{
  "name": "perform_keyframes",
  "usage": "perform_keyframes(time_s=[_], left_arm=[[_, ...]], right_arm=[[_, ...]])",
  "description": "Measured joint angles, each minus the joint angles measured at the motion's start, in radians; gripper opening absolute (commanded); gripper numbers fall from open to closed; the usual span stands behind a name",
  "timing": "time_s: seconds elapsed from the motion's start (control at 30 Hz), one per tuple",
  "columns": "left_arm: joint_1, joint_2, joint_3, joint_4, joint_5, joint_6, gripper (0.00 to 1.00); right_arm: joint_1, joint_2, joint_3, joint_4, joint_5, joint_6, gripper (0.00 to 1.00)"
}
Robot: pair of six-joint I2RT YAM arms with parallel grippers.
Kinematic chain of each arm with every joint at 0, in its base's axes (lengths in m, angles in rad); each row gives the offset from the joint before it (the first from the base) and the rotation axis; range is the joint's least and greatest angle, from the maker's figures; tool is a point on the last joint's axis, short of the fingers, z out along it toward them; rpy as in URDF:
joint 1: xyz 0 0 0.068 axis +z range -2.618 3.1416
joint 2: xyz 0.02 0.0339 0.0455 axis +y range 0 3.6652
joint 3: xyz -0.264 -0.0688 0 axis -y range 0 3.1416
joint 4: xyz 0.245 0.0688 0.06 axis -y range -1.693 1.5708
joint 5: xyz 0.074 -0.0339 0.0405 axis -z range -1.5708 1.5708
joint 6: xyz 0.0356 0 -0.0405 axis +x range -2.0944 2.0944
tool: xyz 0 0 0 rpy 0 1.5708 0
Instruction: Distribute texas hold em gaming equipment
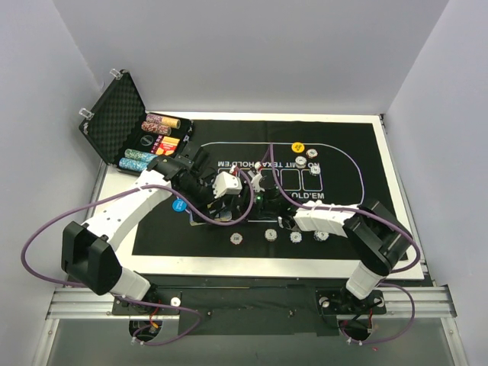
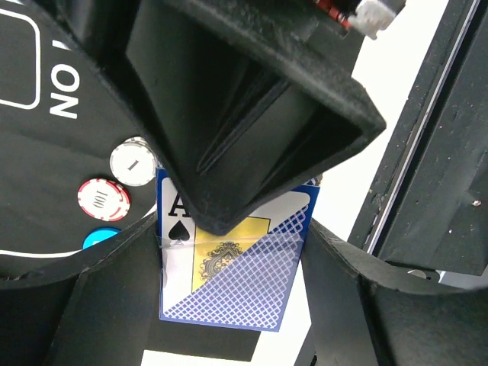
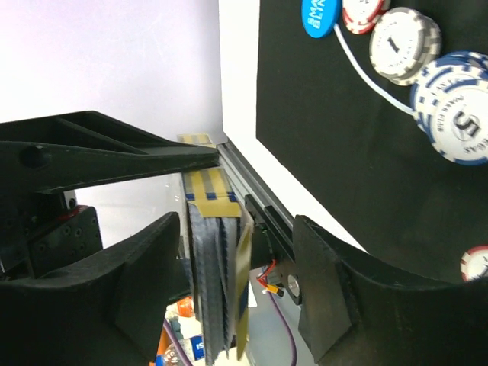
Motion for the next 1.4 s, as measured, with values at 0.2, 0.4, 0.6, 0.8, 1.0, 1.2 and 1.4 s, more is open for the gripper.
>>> perform_keyframes(time_s=[0.2, 0.4, 0.6, 0.8, 1.0, 1.2, 1.4], left_arm=[[0.000, 0.000, 0.011, 0.003, 0.000, -0.036, 0.01], [0.000, 0.000, 0.011, 0.011, -0.003, -0.079, 0.53], [0.000, 0.000, 0.030, 0.010, -0.006, -0.114, 0.90], [0.016, -0.038, 0.054, 0.015, 0.016, -0.138, 0.92], [0.110, -0.130, 0.039, 0.016, 0.157, -0.122, 0.93], [0.216, -0.228, -0.063, -0.003, 0.307, -0.031, 0.93], [0.217, -0.229, -0.063, -0.064, 0.387, 0.113, 0.94]], right_arm=[[0.009, 0.026, 0.019, 0.074, -0.001, 0.040, 0.34], [0.012, 0.045, 0.019, 0.138, -0.002, 0.092, 0.16], [-0.003, 0.044, 0.005, 0.160, -0.013, 0.105, 0.14], [-0.048, 0.034, -0.048, 0.159, -0.027, 0.121, 0.14], [-0.072, 0.020, -0.051, 0.159, -0.034, 0.135, 0.13], [-0.058, -0.030, -0.040, 0.122, -0.054, 0.121, 0.13], [-0.008, -0.080, 0.053, -0.035, -0.052, 0.035, 0.13]])
